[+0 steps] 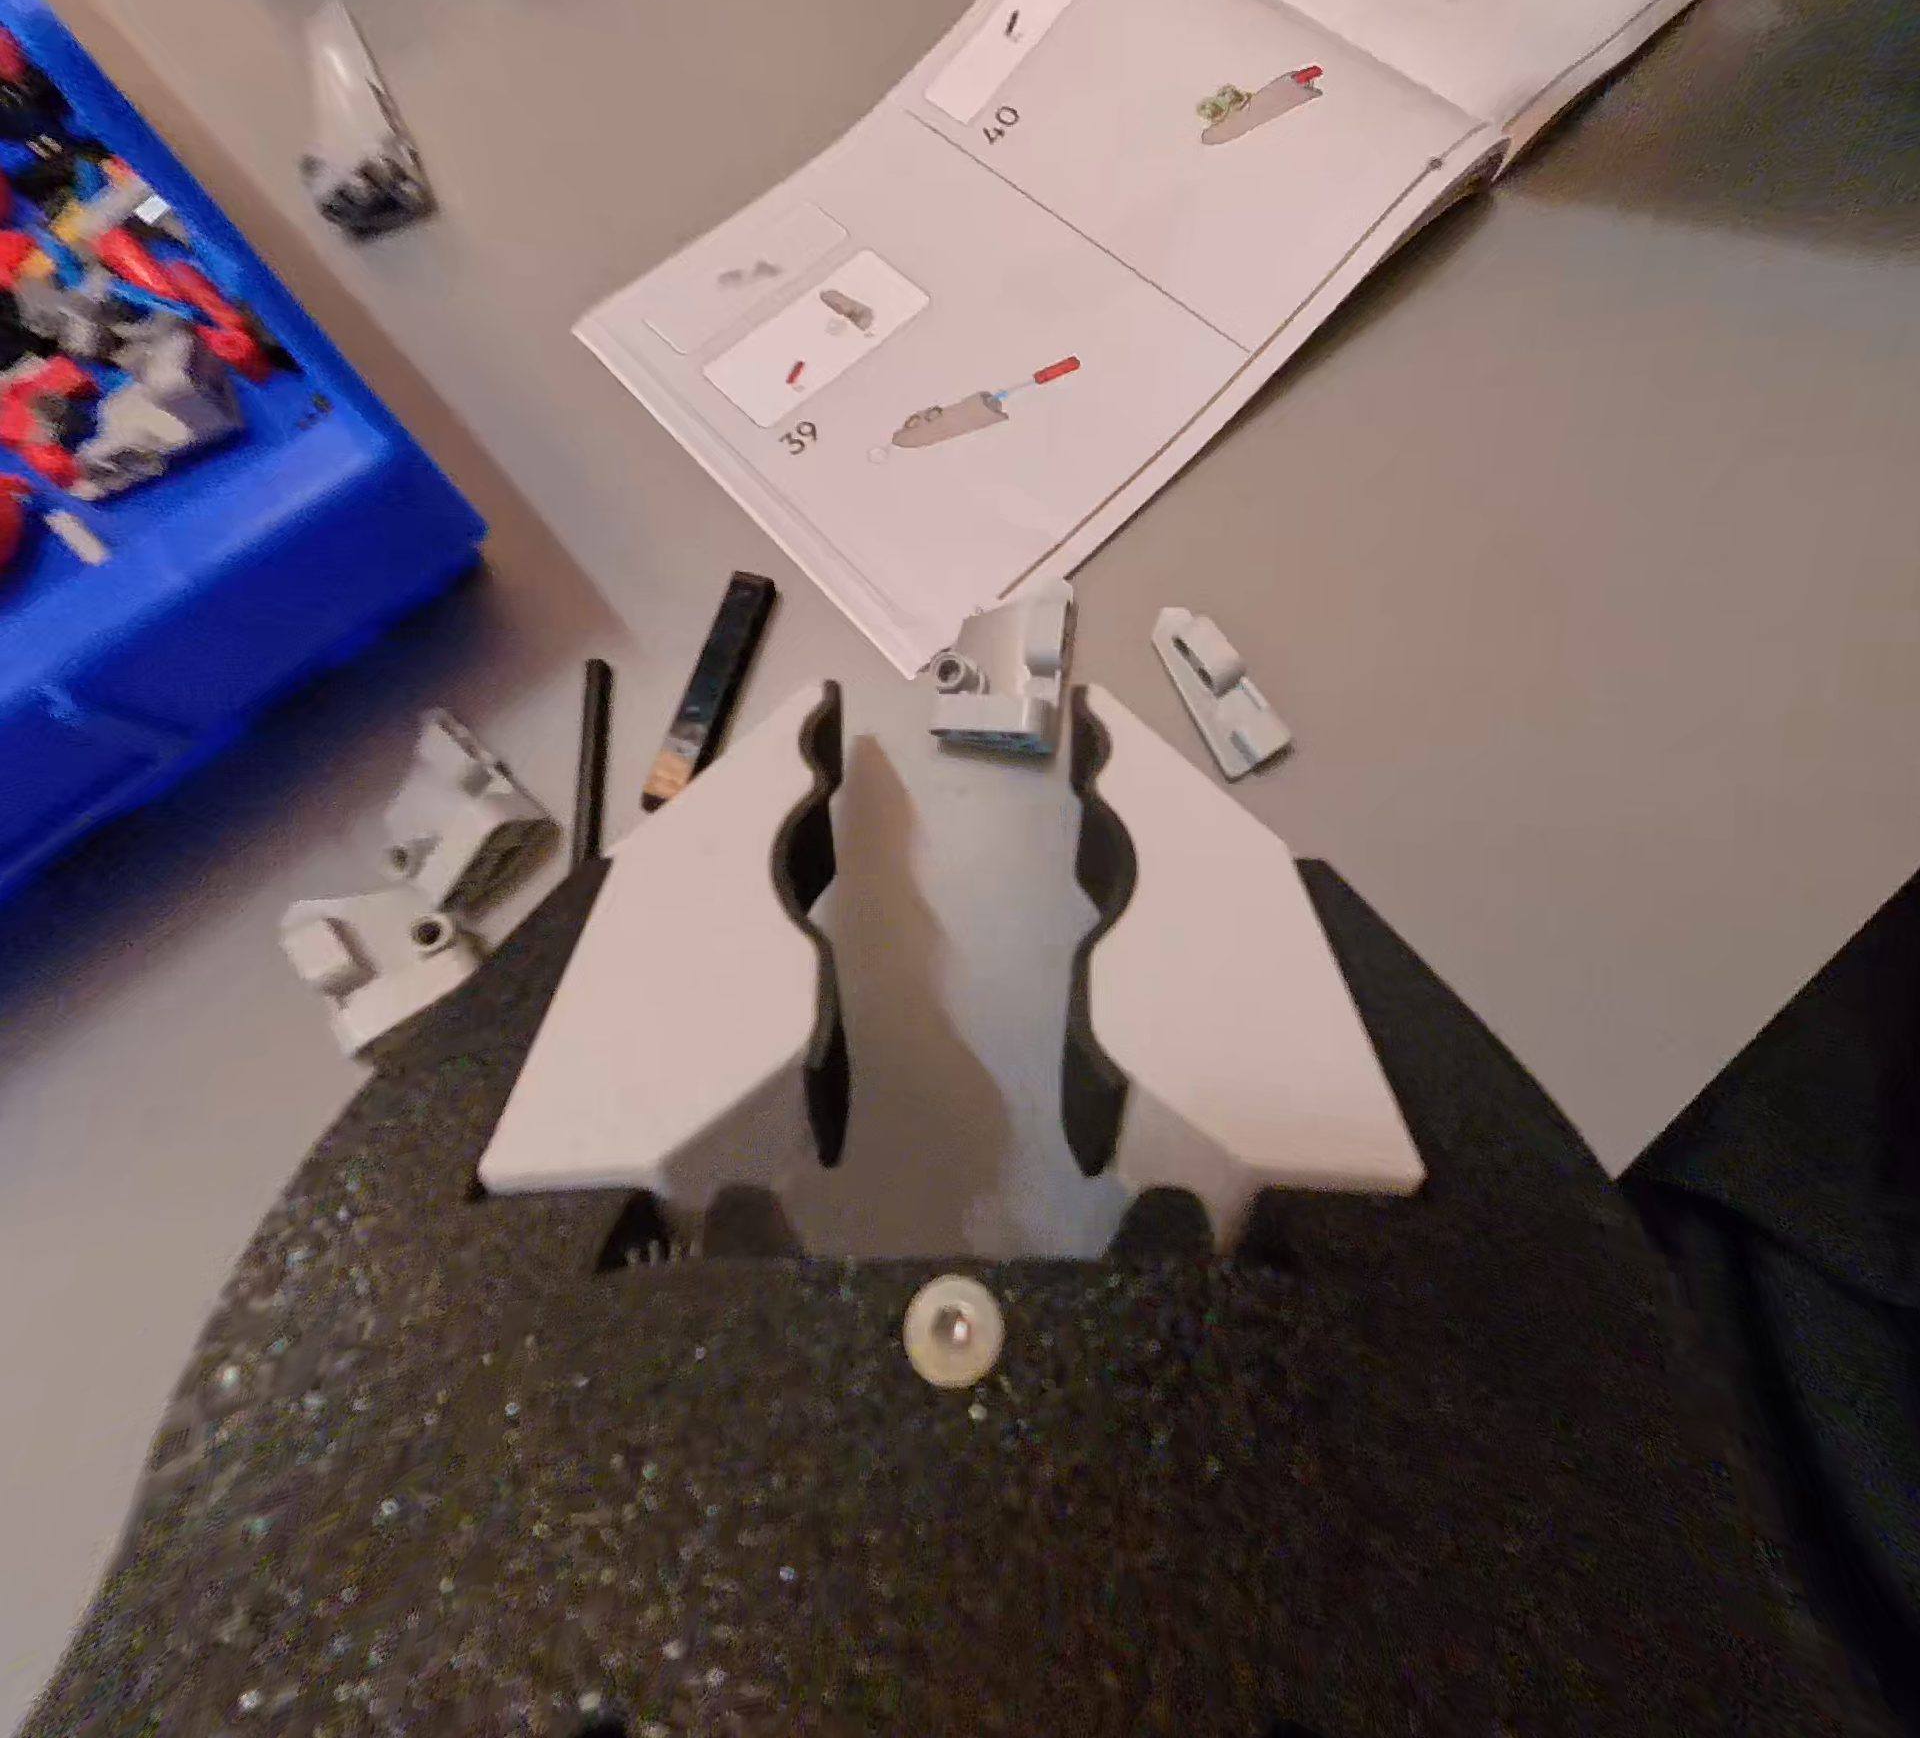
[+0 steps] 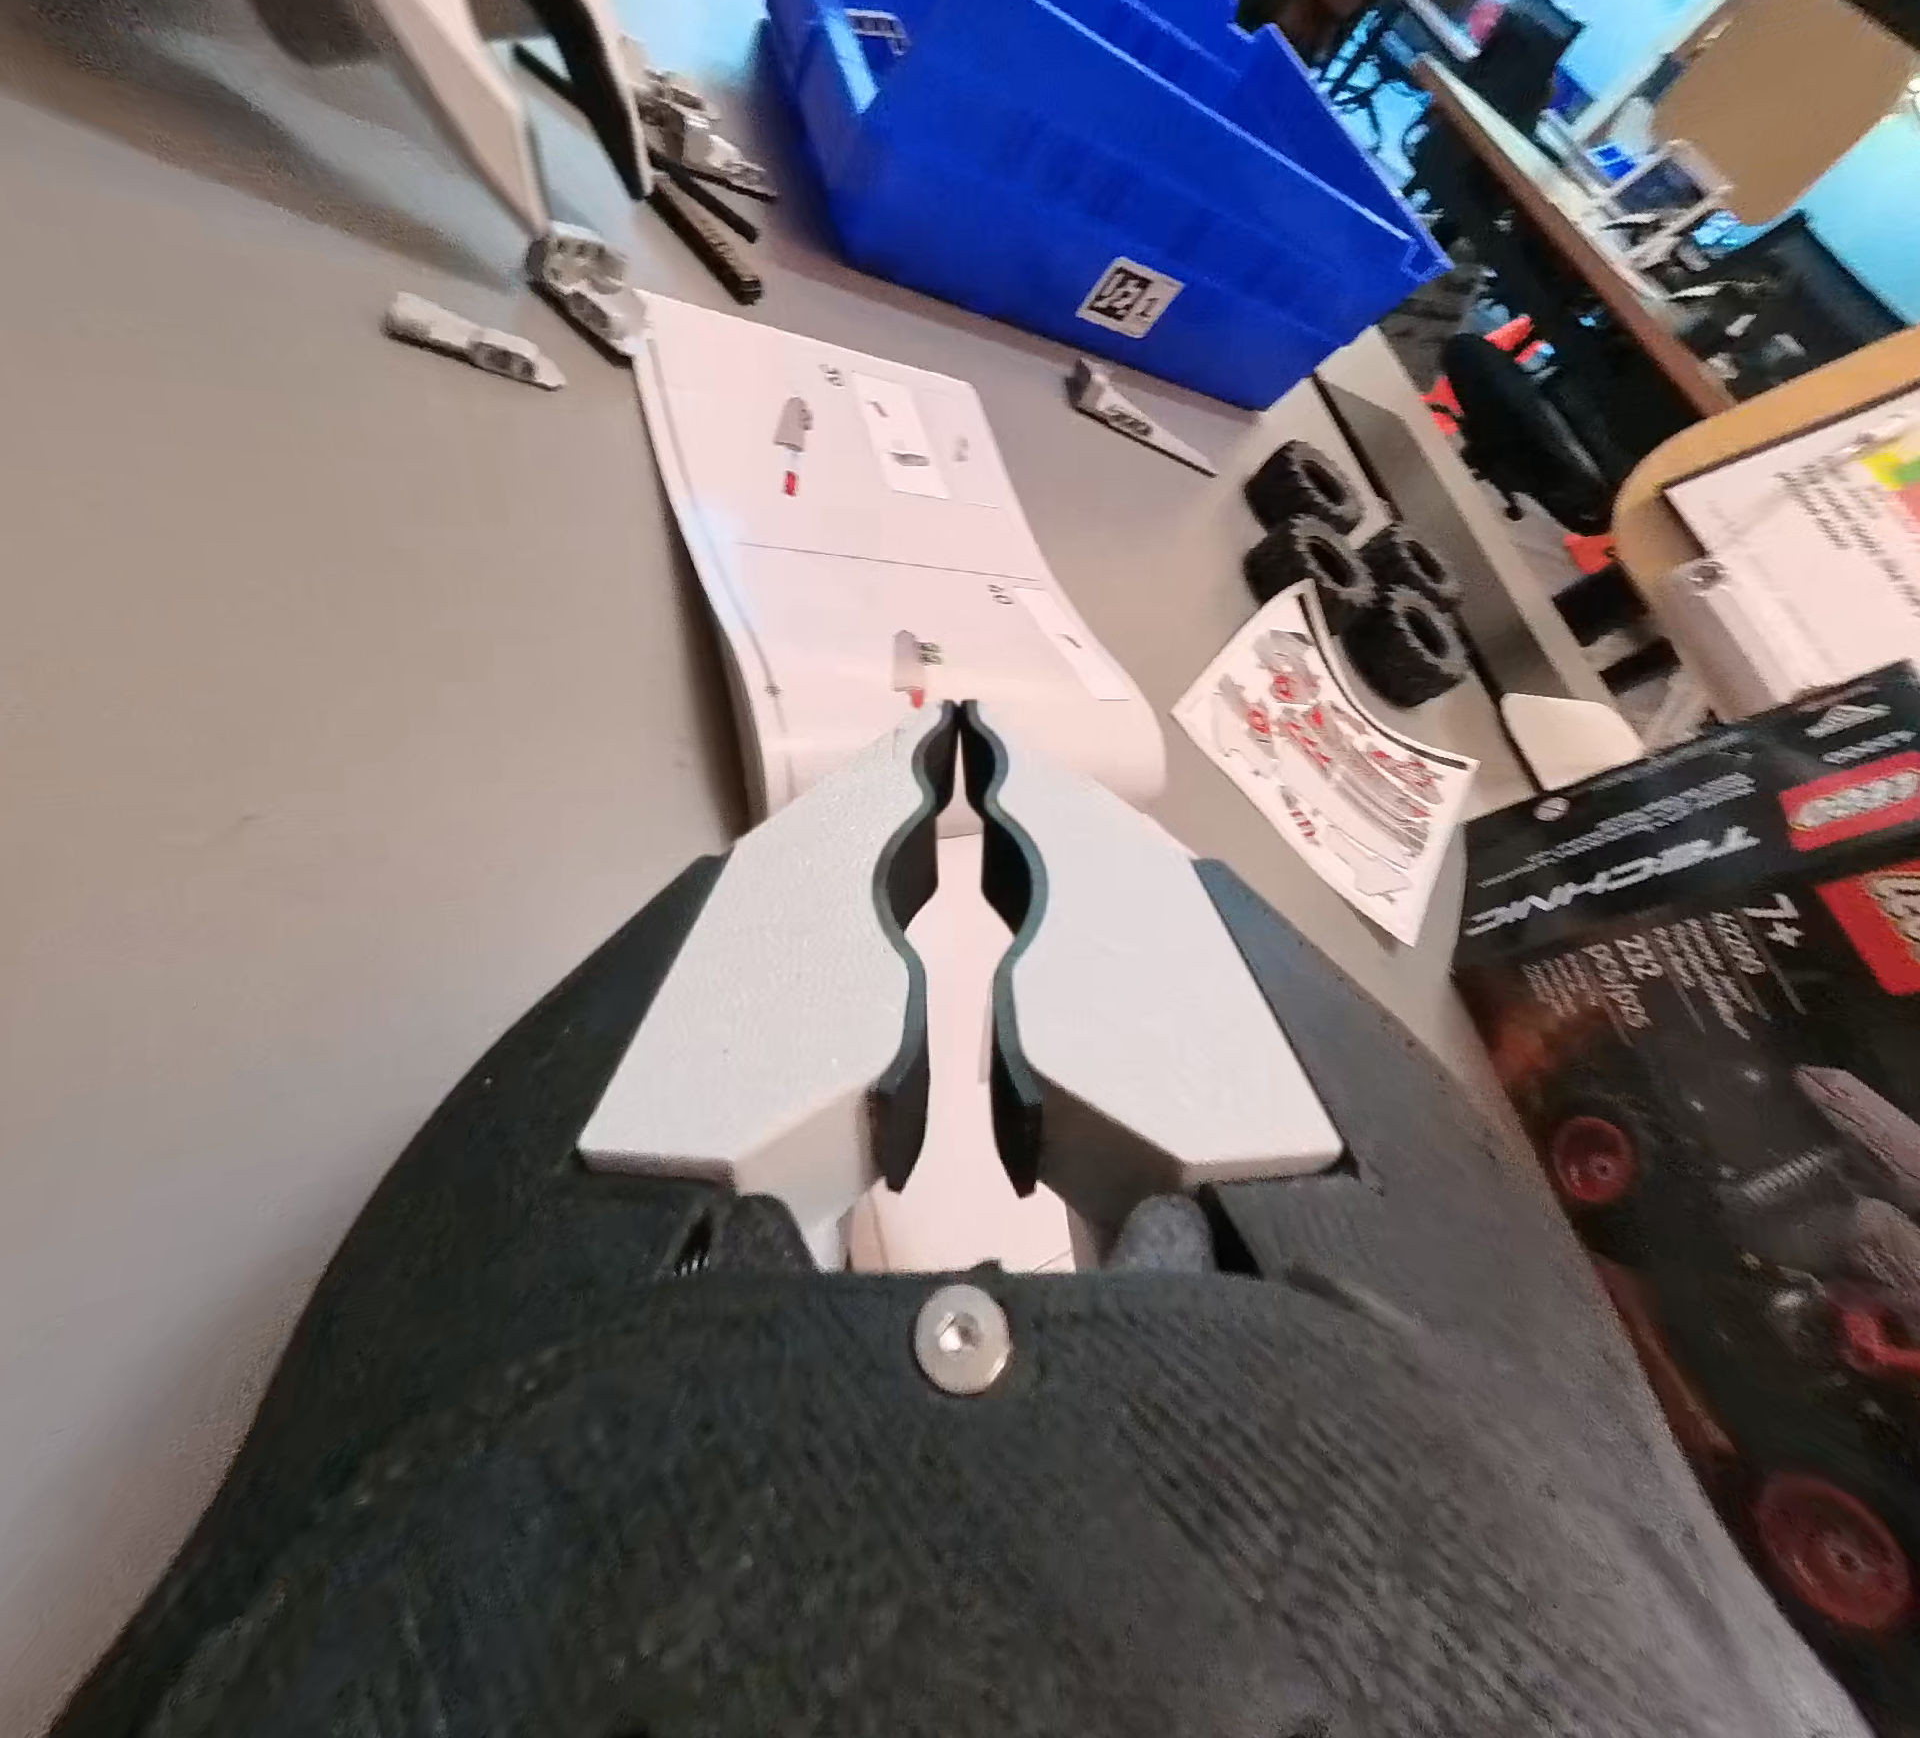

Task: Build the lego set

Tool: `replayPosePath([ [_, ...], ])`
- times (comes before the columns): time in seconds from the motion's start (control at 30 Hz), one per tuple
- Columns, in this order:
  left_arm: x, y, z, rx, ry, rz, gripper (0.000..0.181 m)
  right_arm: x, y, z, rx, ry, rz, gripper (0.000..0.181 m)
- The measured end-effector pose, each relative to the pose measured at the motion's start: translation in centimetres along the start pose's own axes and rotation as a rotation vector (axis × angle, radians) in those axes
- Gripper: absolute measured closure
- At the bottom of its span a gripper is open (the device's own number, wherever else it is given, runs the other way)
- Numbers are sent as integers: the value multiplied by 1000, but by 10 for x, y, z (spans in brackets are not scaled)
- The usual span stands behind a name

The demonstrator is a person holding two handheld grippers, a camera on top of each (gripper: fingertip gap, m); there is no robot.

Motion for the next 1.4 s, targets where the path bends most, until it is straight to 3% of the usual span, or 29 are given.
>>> replayPosePath([
  [0.07, -2, -5, -2, -3, 26, -54, 137, -3, 0, -1, 2, 5, -38, 181],
  [0.17, -2, -7, -4, 3, 10, -45, 158, -6, -1, -4, 8, 7, -76, 181],
  [0.37, -11, 3, -10, 31, 48, -20, 155, -10, -2, -9, 18, -1, -125, 181],
  [0.57, -21, 12, -12, -2, 99, -143, 147, -17, -8, -16, 90, 7, -192, 181],
  [0.77, 23, 29, 2, -110, 113, 31, 155, -31, -5, -29, 200, -44, -270, 181],
  [0.87, 29, 18, 9, -115, 101, -8, 161, -32, -8, -35, 275, -45, -277, 181],
  [1.07, 20, -23, 21, 16, -41, -30, 181, -32, -13, -54, 452, -4, -251, 181],
  [1.4, 22, -50, 31, 107, -69, -64, 181, -52, -17, -61, 469, -9, -280, 181],
])
Point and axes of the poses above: each gripper's, where its closed fingertips meet, y back along the fingers, z out of its top, x = y × z across the jaws, the point moved 8 cm from there along y, back along the fingers, and after that the axes turned 7 degrees about -y, right-handed, at the moved point
